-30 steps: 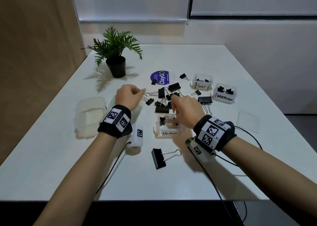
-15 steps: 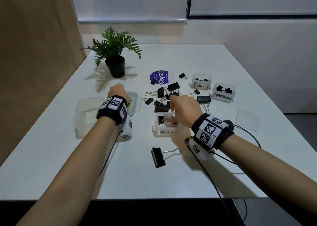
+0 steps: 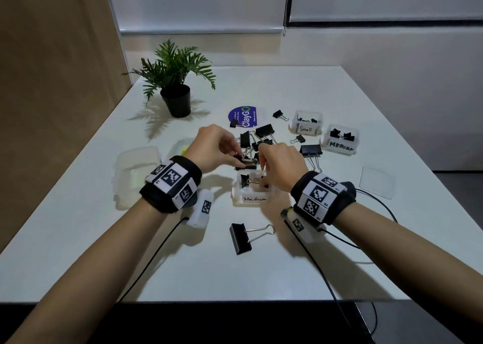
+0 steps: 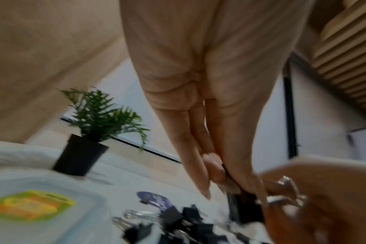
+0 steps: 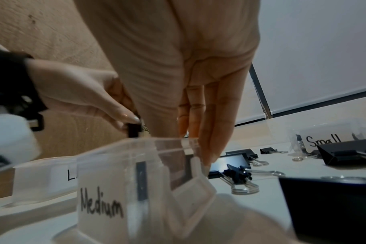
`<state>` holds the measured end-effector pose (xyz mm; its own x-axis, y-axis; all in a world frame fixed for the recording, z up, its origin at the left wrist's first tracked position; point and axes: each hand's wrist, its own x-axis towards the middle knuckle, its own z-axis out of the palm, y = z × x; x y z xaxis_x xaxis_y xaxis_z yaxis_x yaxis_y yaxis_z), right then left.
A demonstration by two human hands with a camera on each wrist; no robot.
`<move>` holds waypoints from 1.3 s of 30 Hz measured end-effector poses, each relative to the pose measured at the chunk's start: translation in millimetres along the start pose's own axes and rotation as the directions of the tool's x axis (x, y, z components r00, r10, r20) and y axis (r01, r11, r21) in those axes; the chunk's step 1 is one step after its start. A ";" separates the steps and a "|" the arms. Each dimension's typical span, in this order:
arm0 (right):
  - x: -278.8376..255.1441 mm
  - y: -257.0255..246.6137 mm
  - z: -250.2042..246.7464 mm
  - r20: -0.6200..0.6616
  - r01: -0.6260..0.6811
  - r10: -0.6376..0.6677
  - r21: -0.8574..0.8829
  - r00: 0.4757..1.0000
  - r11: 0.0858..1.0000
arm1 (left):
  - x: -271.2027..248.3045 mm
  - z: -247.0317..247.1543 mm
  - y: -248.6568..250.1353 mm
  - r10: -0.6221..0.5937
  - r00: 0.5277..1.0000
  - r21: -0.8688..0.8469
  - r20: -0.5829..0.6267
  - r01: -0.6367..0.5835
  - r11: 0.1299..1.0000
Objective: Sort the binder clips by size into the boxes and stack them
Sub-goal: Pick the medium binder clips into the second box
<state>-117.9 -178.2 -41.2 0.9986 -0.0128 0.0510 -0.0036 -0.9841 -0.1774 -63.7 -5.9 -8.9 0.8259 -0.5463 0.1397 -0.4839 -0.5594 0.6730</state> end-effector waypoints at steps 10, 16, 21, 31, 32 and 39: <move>-1.9 -2.1 -1.4 -0.018 0.004 -0.004 -0.021 1.000 1.000 | -13.8 28.1 15.5 -0.003 0.996 0.509 0.090 -0.043 0.860; -3.8 -5.0 -2.2 -0.037 0.016 -0.019 -0.082 0.999 0.997 | -4.7 34.6 19.5 -0.092 0.996 0.525 0.021 0.068 0.848; -3.7 -7.3 -3.9 -0.015 0.003 -0.004 -0.114 1.000 0.993 | -0.1 38.3 17.8 -0.133 0.991 0.486 0.014 0.109 0.867; 6.0 -3.4 -19.0 0.119 -0.012 0.021 -0.077 0.993 0.997 | 3.5 45.3 10.3 -0.142 0.990 0.423 0.007 0.125 0.898; 7.4 -1.8 -20.2 0.115 -0.018 0.024 -0.052 0.993 0.998 | 3.9 45.0 10.3 -0.150 0.989 0.427 0.017 0.128 0.895; 13.8 7.7 -24.3 0.166 -0.034 0.017 0.099 0.986 0.995 | 4.7 45.8 12.5 -0.205 0.978 0.459 0.027 0.170 0.872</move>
<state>-105.3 -190.3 -18.0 0.9933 -0.0003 -0.1159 -0.0324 -0.9608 -0.2753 -79.2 -44.1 -33.1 0.8995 -0.4365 -0.0203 -0.4144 -0.8668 0.2774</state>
